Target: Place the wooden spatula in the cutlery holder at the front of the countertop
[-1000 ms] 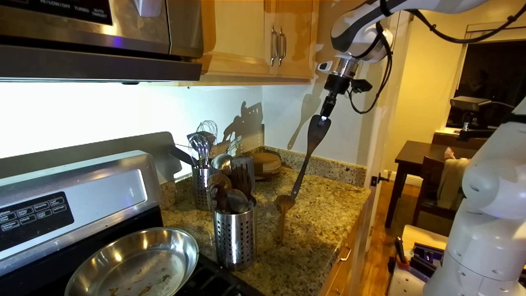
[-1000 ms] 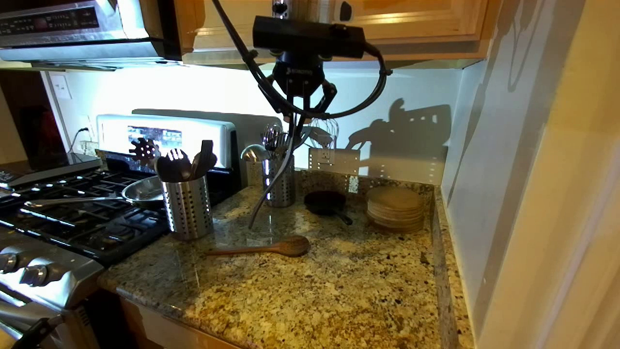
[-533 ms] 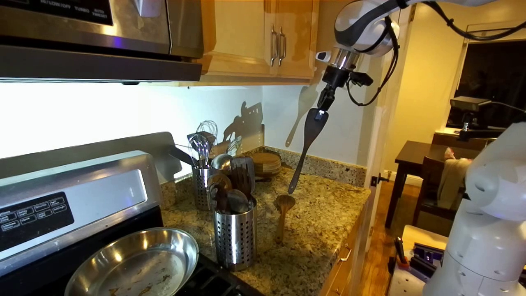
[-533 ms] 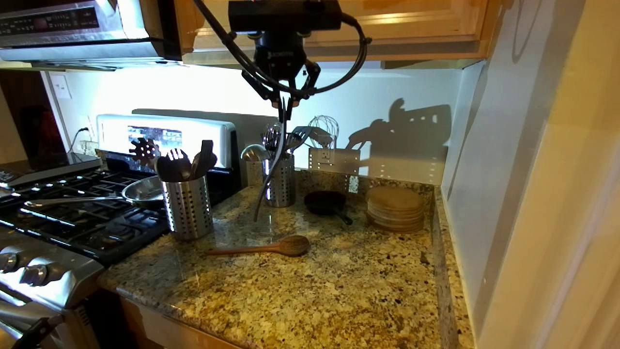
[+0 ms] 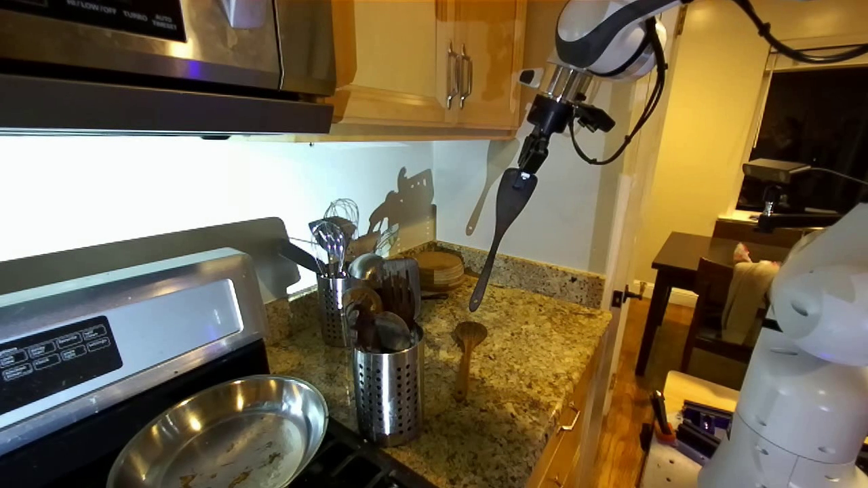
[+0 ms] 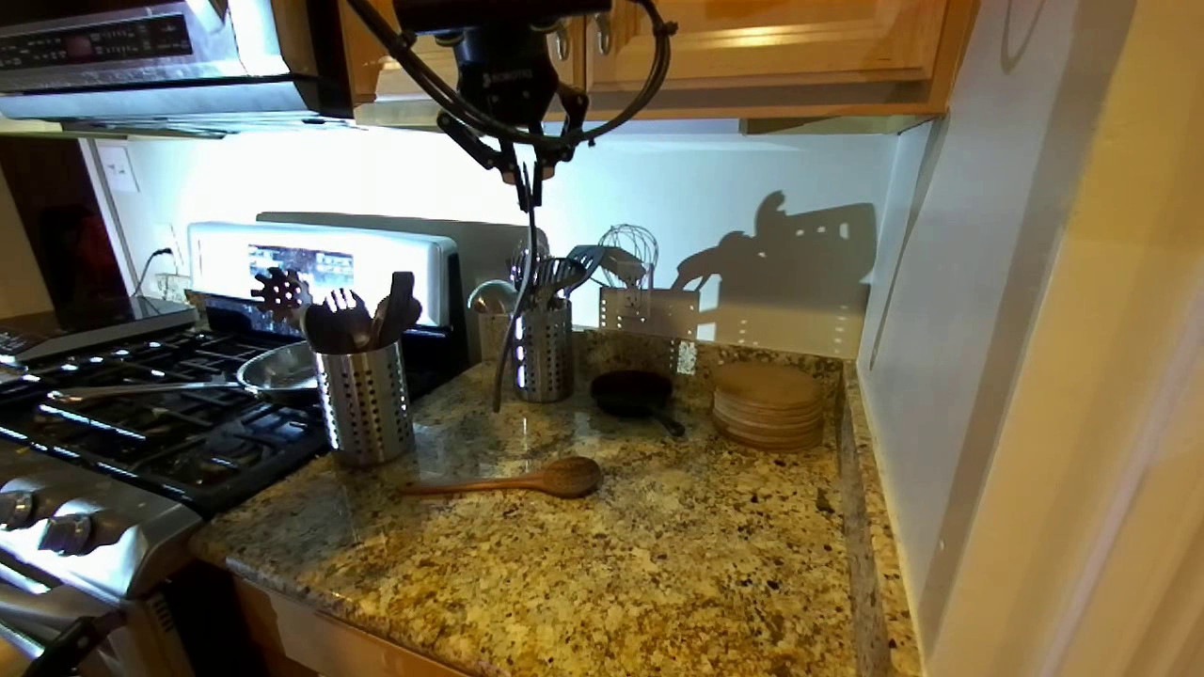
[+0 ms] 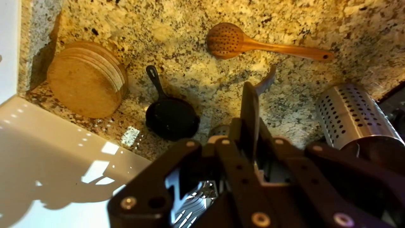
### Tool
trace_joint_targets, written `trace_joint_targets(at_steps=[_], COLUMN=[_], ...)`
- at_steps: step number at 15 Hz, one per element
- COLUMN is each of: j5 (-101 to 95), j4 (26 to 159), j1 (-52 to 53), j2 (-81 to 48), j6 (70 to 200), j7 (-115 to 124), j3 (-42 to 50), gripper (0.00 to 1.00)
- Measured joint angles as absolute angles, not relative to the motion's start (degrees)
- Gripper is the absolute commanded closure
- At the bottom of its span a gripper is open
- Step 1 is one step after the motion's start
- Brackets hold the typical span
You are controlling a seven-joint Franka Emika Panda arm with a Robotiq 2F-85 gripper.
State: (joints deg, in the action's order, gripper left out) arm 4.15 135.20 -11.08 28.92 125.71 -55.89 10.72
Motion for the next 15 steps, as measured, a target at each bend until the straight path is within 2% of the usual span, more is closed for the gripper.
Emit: trace_joint_targets(at_steps=[6,7,15], j5=[4.1,4.1,1.9], j4=[135.3,135.3,134.0], j1=[-11.1,-11.1,-7.1], j2=[28.9,28.9,30.6], j6=[125.8,125.8,124.6], j7=[-55.9,-55.9,-56.0], j3=[10.7,10.7,10.5], gripper=[0.89,0.94,0.95])
